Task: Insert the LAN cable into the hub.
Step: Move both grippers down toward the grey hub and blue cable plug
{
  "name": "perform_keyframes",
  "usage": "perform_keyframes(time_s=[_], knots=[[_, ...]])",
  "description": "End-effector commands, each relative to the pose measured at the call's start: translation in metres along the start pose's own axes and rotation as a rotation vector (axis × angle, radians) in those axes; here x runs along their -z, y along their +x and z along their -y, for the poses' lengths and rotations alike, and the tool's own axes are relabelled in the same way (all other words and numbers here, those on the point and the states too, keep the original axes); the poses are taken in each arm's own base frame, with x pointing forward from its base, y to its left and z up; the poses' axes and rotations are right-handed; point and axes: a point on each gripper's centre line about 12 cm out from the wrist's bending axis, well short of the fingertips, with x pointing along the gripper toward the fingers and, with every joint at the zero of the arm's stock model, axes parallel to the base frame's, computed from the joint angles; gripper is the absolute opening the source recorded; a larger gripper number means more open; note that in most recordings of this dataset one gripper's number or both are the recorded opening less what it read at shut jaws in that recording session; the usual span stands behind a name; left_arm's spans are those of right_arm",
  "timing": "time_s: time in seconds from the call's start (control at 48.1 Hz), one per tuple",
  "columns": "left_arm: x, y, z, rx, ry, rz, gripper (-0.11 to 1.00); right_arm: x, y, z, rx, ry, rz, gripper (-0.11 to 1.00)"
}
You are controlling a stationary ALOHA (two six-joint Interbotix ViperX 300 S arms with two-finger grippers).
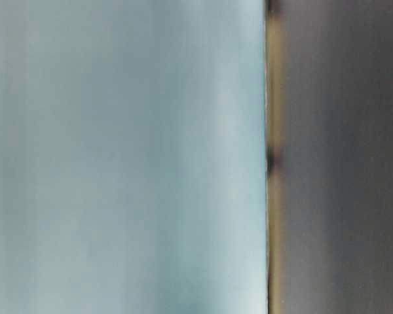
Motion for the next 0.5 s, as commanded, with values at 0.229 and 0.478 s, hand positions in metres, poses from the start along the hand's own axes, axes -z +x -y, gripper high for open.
perform_keyframes(time_s=[0.229,0.478], knots=[[-0.004,0.022,0.008,0.028,-0.074,-0.056,0.0,0.005,0.058,-0.016,-0.034,-0.026,-0.244,0.0],[-0.001,0.048,0.012,0.039,-0.108,-0.052,0.0,0.019,0.094,-0.022,-0.042,-0.046,-0.361,0.0]])
